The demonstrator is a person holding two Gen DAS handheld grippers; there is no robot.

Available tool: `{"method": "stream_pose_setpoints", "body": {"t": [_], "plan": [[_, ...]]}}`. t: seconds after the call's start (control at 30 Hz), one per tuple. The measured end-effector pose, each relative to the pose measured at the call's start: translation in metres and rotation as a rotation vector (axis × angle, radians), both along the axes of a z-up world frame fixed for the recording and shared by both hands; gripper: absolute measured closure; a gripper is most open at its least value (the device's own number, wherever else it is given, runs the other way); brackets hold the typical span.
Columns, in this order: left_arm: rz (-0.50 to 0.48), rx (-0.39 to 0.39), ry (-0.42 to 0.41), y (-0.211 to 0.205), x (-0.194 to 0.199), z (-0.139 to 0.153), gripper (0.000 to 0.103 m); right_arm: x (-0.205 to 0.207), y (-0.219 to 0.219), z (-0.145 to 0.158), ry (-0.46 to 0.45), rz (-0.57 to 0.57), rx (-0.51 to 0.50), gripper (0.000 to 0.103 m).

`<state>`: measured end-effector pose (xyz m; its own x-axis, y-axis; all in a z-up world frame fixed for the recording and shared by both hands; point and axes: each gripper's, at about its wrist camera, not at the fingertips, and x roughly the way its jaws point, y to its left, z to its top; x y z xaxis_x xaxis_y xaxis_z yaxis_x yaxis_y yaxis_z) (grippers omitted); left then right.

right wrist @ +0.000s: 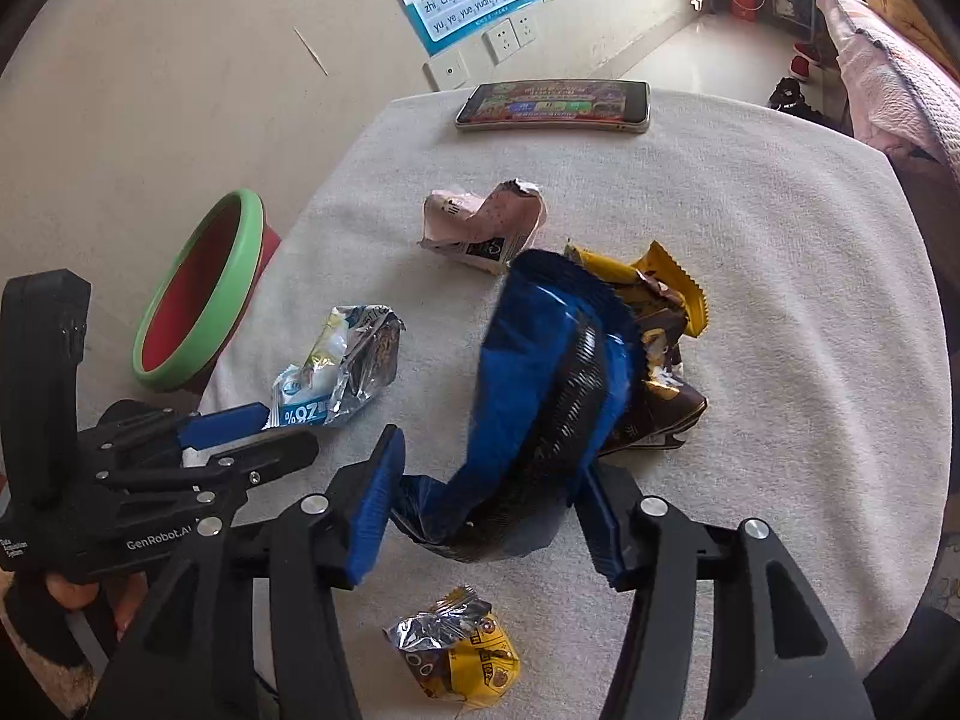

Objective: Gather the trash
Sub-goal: 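Grasp the white-blue milk wrapper with the left tool while the right tool grasps the blue bag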

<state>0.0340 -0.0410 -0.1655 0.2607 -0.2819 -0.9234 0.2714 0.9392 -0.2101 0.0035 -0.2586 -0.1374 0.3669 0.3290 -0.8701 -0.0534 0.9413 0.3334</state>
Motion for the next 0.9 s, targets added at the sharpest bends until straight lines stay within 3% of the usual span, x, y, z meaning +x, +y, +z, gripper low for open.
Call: {"method": "stream_pose_setpoints", "body": {"t": [0.17,0.3,0.43,0.47,0.57,0.67,0.8,0.9], "plan": [[-0.01,-0.001,-0.024,-0.009,0.009,0.004,0.043,-0.003,-0.005,0.005,-0.014,-0.009,0.024,0.043],[-0.014,0.048,0.005,-0.016,0.016,-0.014,0.043,-0.005,-0.008,0.006,-0.02,-0.022,0.033,0.043],[-0.013,0.052,0.015,-0.016,0.019,-0.022,0.051,-0.007,-0.009,0.013,-0.041,-0.005,0.055,0.043],[-0.013,0.049,0.014,-0.016,0.018,-0.022,0.052,-0.007,-0.009,0.015,-0.043,0.002,0.06,0.042],[0.004,0.026,0.005,-0.01,0.017,-0.017,0.056,-0.005,-0.009,0.017,-0.016,0.036,0.073,0.024],[0.031,0.003,-0.009,-0.002,0.016,-0.01,0.059,-0.009,-0.008,0.022,-0.037,0.071,0.063,0.024],[0.063,-0.013,-0.018,0.009,0.018,-0.005,0.06,-0.011,-0.009,0.022,-0.048,0.084,-0.037,0.024],[0.08,-0.029,-0.028,0.016,0.017,0.001,0.06,-0.012,-0.019,0.019,-0.033,0.033,0.021,0.024]]}}
